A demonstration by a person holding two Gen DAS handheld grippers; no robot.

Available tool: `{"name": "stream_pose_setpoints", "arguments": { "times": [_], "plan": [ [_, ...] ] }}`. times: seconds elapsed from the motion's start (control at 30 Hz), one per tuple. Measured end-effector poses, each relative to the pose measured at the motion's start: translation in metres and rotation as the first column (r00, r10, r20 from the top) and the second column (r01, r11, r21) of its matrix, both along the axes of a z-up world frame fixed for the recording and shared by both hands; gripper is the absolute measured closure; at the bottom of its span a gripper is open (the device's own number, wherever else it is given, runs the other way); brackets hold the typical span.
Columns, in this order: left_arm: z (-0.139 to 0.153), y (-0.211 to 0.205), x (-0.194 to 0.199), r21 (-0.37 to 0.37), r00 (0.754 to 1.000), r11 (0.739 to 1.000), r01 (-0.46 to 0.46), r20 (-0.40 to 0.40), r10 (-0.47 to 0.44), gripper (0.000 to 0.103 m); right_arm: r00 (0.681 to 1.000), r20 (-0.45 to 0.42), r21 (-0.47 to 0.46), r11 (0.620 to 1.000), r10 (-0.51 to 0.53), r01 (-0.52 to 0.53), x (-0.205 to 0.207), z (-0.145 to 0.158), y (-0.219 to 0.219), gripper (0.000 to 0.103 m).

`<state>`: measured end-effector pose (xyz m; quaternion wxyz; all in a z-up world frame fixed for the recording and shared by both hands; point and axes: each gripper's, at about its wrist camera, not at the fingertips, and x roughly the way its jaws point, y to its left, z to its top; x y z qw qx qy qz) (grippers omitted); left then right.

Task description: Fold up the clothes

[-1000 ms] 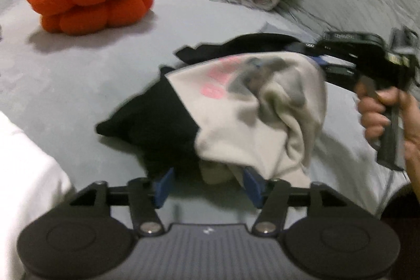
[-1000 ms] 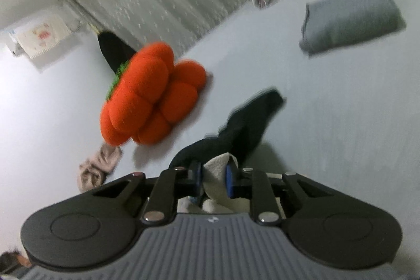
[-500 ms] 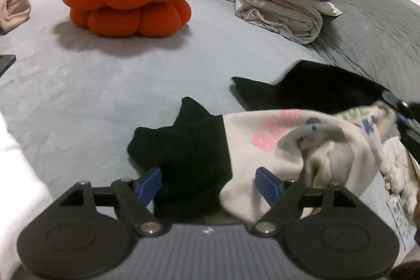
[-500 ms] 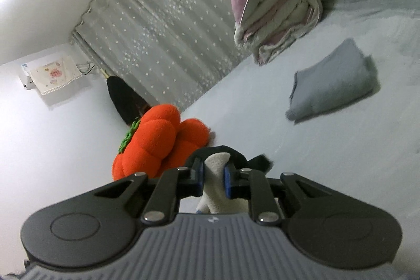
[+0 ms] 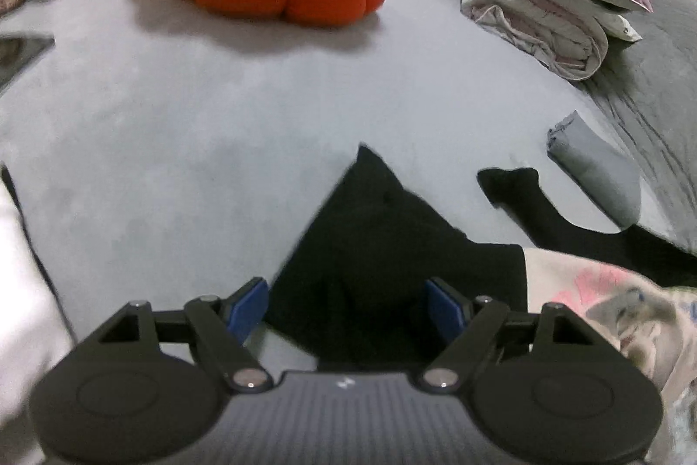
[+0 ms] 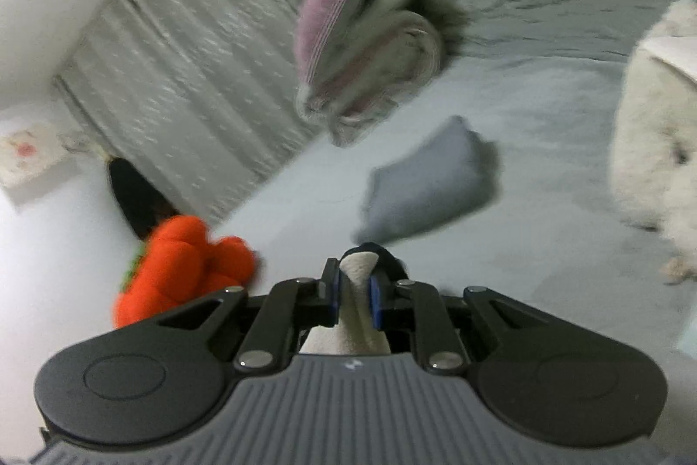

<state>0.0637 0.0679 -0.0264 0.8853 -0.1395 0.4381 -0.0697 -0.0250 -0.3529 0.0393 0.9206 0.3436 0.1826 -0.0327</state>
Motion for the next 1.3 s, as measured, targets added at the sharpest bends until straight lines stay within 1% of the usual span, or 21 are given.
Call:
{"name": "stream_pose_setpoints", "arguments": {
  "times": [0.07, 0.1, 0.2, 0.27, 0.3, 0.37, 0.4, 0.43, 0.5, 0.53, 0.63, 0.73, 0.8, 0.87, 0.97, 1.13, 1.2, 1.3],
  "plan": [
    [-0.007, 0.001, 0.002, -0.024, 1.000, 1.000, -0.003, -0.027, 0.002, 0.024, 0.995, -0.094, -0.012, 1.000, -0.015, 0.014, 0.000, -0.009, -0.008, 0.086],
    [-0.009, 0.000, 0.002, -0.022, 1.000, 1.000, -0.003, -0.031, 0.002, 0.024, 0.989, -0.147, -0.008, 1.000, -0.021, 0.020, 0.003, -0.016, -0.012, 0.086],
    [-0.010, -0.004, 0.001, -0.014, 0.999, 1.000, -0.004, -0.034, 0.004, 0.024, 0.967, -0.254, 0.053, 0.998, -0.004, 0.018, 0.007, -0.039, -0.025, 0.086],
    [-0.007, -0.007, 0.000, -0.016, 1.000, 1.000, -0.005, -0.029, 0.004, 0.025, 0.961, -0.277, 0.063, 0.998, 0.010, 0.008, 0.007, -0.044, -0.028, 0.082],
    [-0.006, -0.008, -0.001, -0.018, 1.000, 1.000, -0.004, -0.025, 0.004, 0.025, 0.958, -0.287, 0.068, 0.998, 0.016, 0.003, 0.007, -0.046, -0.029, 0.082],
    [-0.002, -0.009, -0.003, -0.022, 1.000, 1.000, -0.003, -0.012, 0.003, 0.024, 0.960, -0.277, 0.077, 0.997, 0.032, -0.011, 0.004, -0.045, -0.029, 0.079],
    [0.001, -0.010, -0.004, -0.025, 1.000, 1.000, -0.003, -0.004, 0.003, 0.024, 0.962, -0.269, 0.074, 0.997, 0.037, -0.018, 0.003, -0.044, -0.029, 0.072],
    [0.003, -0.011, -0.005, -0.028, 1.000, 1.000, -0.002, 0.004, 0.002, 0.024, 0.965, -0.261, 0.063, 0.998, 0.034, -0.018, 0.001, -0.042, -0.027, 0.061],
    [0.009, -0.013, -0.006, -0.031, 1.000, 1.000, -0.002, 0.026, 0.003, 0.024, 0.971, -0.237, 0.033, 0.999, 0.025, -0.018, -0.005, -0.035, -0.029, 0.052],
    [0.012, -0.014, -0.007, -0.031, 0.999, 1.000, -0.001, 0.041, 0.002, 0.024, 0.975, -0.221, 0.021, 1.000, 0.024, -0.020, -0.006, -0.032, -0.029, 0.049],
    [0.022, -0.019, -0.008, -0.020, 0.996, 1.000, 0.007, 0.093, -0.005, 0.023, 0.985, -0.171, -0.009, 0.999, 0.031, -0.033, -0.006, -0.026, -0.028, 0.046],
    [0.025, -0.028, -0.005, 0.000, 0.992, 0.999, 0.040, 0.120, -0.040, 0.021, 0.990, -0.130, -0.029, 0.998, 0.059, -0.063, 0.000, -0.024, -0.023, 0.044],
    [0.022, -0.033, -0.003, 0.010, 0.987, 0.997, 0.076, 0.143, -0.077, 0.019, 0.989, -0.109, -0.041, 0.994, 0.098, -0.103, 0.006, -0.026, -0.017, 0.043],
    [0.016, -0.038, -0.001, 0.033, 0.979, 0.994, 0.105, 0.171, -0.109, 0.019, 0.983, -0.100, -0.038, 0.986, 0.156, -0.160, 0.014, -0.032, -0.011, 0.043],
    [0.002, -0.043, 0.004, 0.075, 0.968, 0.986, 0.147, 0.195, -0.159, 0.019, 0.965, -0.096, -0.036, 0.968, 0.245, -0.249, 0.028, -0.041, 0.000, 0.043],
    [-0.019, -0.045, 0.014, 0.052, 0.948, 0.970, 0.236, 0.207, -0.241, 0.019, 0.929, -0.106, -0.079, 0.929, 0.354, -0.363, 0.045, -0.053, 0.020, 0.043],
    [-0.026, -0.047, 0.013, 0.060, 0.933, 0.962, 0.266, 0.236, -0.272, 0.018, 0.910, -0.104, -0.085, 0.908, 0.402, -0.410, 0.051, -0.060, 0.027, 0.043],
    [-0.030, -0.051, 0.011, 0.073, 0.915, 0.952, 0.298, 0.262, -0.306, 0.018, 0.879, -0.116, -0.078, 0.878, 0.463, -0.473, 0.060, -0.070, 0.041, 0.043]
  ]
}}
